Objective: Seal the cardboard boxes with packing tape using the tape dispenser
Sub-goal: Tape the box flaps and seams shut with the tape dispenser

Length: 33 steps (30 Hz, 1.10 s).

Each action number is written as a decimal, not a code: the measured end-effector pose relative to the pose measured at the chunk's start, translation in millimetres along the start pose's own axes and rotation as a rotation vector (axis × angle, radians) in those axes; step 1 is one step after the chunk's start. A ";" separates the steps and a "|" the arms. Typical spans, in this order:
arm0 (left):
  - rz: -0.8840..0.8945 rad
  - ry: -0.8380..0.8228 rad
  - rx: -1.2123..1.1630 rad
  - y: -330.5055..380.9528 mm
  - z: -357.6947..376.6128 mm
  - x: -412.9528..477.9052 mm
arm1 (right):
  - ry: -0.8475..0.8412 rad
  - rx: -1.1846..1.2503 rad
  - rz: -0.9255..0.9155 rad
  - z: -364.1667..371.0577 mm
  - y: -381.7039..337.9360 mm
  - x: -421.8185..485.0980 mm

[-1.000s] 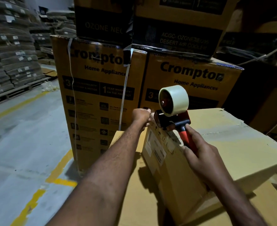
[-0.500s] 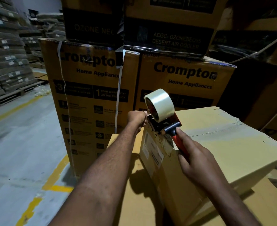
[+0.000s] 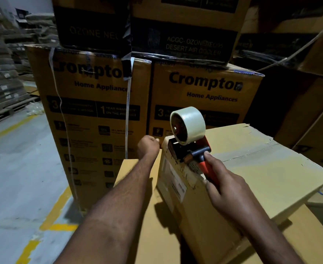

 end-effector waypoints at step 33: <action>0.140 -0.412 -0.161 39.1 6.2 -13.5 | -0.020 -0.157 0.051 -14.9 -38.0 -17.5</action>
Point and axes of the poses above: each hand's wrist, its own x-axis towards the middle knuckle, its own z-axis out of the palm, y = z × x, the point moved 3 cm from there along x, towards the middle knuckle, and after that the axes turned 4 degrees about x, right-handed, at the moved point
